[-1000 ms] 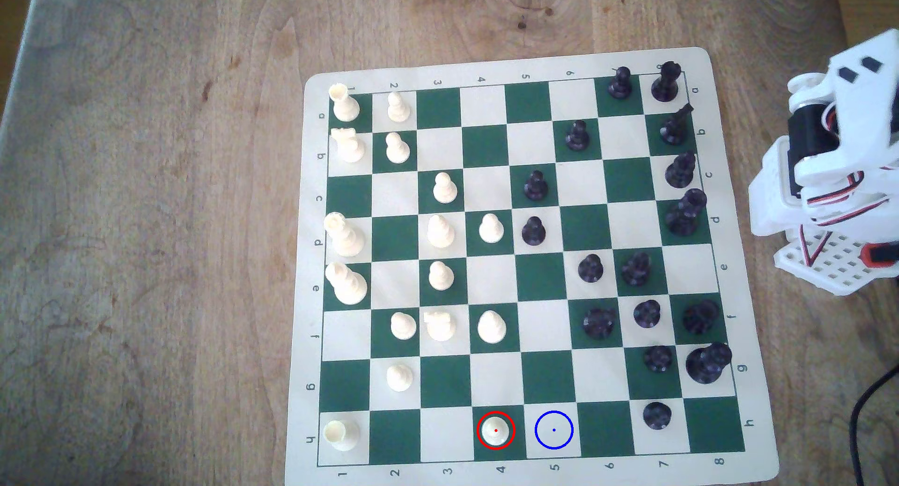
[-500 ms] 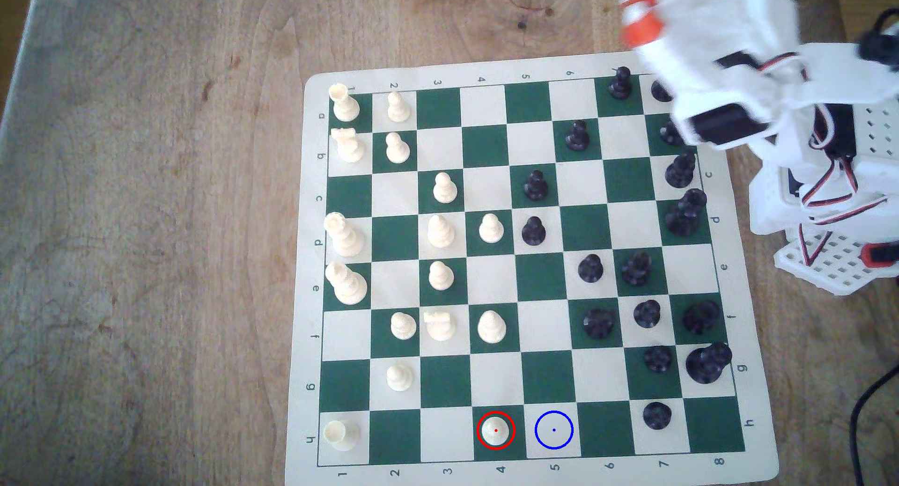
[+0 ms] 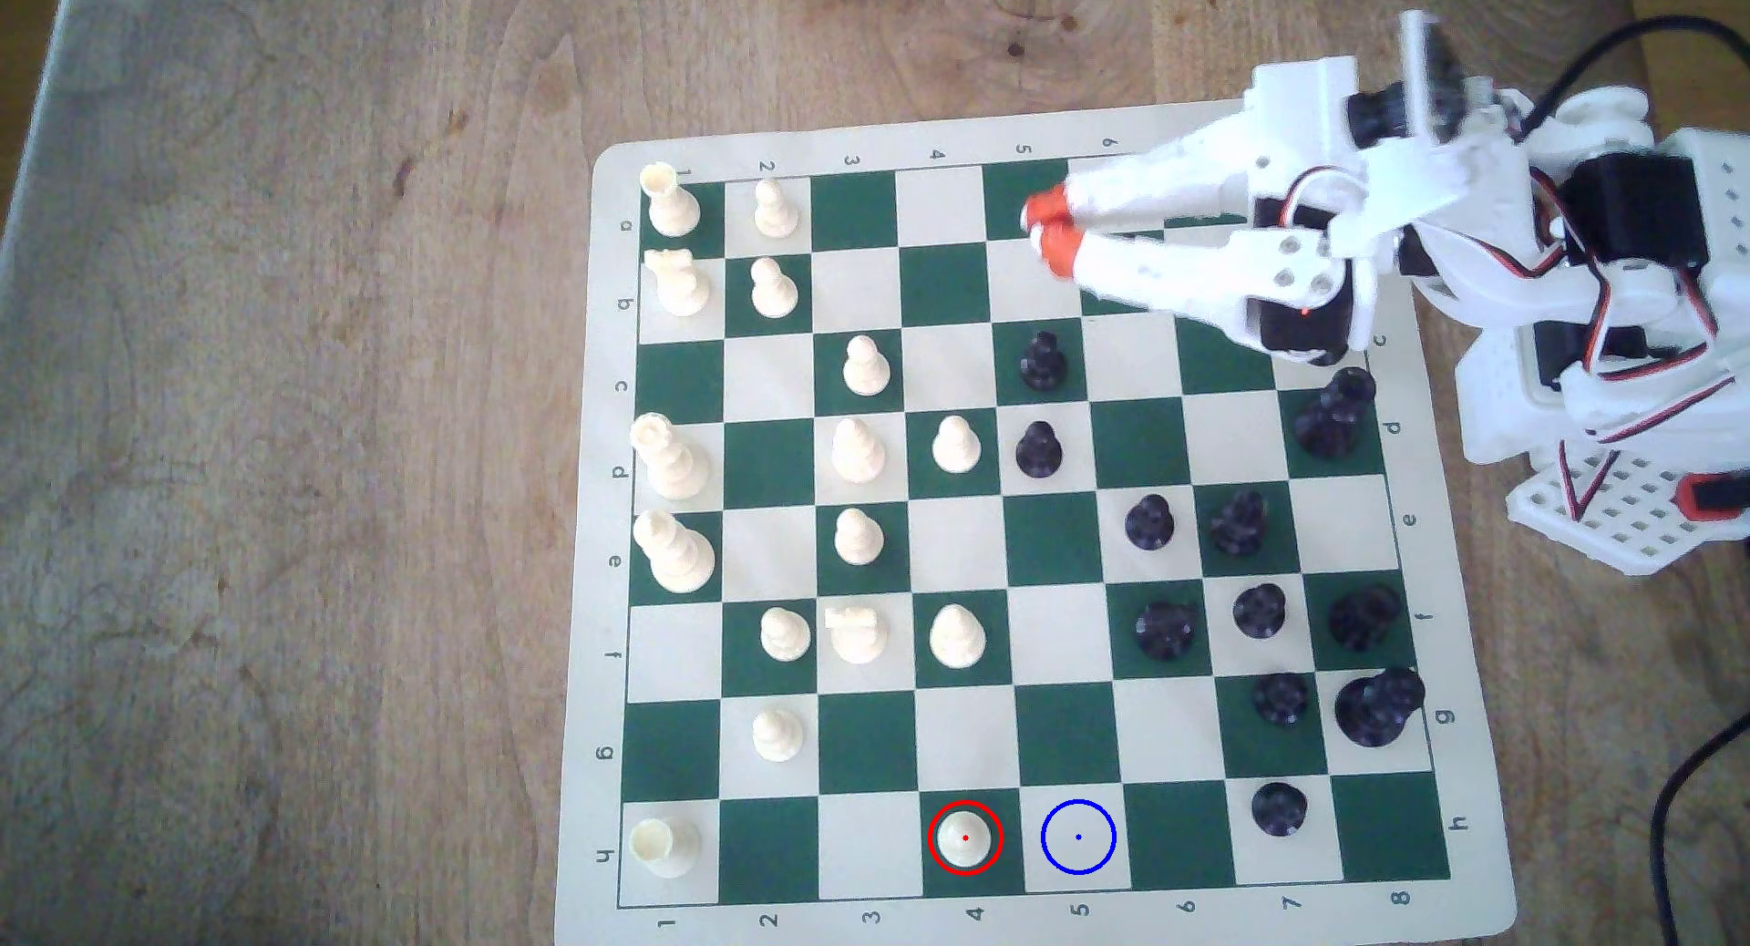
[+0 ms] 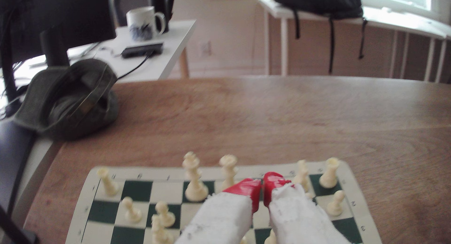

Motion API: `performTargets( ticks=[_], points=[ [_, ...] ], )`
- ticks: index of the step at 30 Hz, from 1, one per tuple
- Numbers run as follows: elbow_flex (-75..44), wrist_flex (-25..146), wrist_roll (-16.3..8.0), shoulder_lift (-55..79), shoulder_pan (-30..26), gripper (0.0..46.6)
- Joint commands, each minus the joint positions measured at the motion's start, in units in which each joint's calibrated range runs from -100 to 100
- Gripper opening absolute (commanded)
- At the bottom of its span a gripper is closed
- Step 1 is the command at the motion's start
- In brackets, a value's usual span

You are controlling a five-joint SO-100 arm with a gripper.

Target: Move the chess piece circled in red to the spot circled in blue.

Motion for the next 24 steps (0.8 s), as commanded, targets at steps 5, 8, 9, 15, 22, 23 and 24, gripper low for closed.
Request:
performTargets(
  ticks=[5, 8, 9, 15, 22, 23, 24],
  points=[
    [-15.58, 8.44, 1.61, 20.88, -8.59, 0.3],
    [-18.12, 8.44, 0.10, 25.04, -10.71, 0.3],
    [-21.48, 8.69, -0.68, 30.05, -11.49, 0.3],
    [-28.18, 8.77, -2.10, 40.83, -16.26, 4.2],
    [-35.53, 5.74, -3.86, 54.92, -20.40, 12.2],
    [-36.80, 5.57, -4.15, 56.79, -20.56, 12.3],
    [-37.98, 5.33, -4.49, 58.74, -20.80, 12.3]
  ],
)
